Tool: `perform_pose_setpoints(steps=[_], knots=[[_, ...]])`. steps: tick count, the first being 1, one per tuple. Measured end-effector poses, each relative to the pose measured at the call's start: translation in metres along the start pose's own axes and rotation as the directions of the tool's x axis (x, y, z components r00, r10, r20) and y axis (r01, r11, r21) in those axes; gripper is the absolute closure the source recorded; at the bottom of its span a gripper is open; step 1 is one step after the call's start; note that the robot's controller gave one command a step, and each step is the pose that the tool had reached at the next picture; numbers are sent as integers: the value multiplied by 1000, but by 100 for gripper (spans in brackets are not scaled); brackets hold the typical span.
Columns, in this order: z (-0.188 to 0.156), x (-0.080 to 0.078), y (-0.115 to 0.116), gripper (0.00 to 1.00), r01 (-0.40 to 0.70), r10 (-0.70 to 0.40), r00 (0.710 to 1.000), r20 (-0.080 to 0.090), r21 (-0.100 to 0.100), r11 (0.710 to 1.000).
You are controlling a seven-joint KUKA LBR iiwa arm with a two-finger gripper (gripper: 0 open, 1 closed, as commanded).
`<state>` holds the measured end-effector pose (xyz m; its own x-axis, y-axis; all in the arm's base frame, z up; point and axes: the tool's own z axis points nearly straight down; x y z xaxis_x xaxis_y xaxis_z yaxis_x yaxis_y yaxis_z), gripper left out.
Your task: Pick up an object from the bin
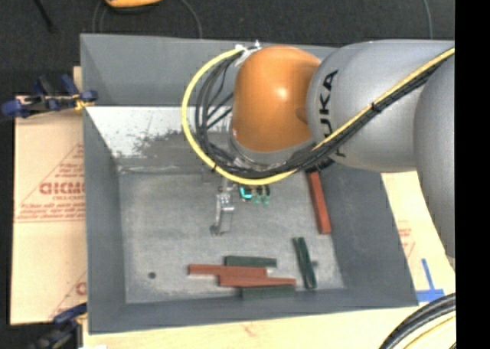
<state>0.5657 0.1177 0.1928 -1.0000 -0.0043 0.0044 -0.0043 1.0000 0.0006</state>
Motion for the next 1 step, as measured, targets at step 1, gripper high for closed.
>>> perform_pose_setpoints(steps=[1], knots=[[-4,-1,-1,0,-3,3,1000,6,-1,1000]])
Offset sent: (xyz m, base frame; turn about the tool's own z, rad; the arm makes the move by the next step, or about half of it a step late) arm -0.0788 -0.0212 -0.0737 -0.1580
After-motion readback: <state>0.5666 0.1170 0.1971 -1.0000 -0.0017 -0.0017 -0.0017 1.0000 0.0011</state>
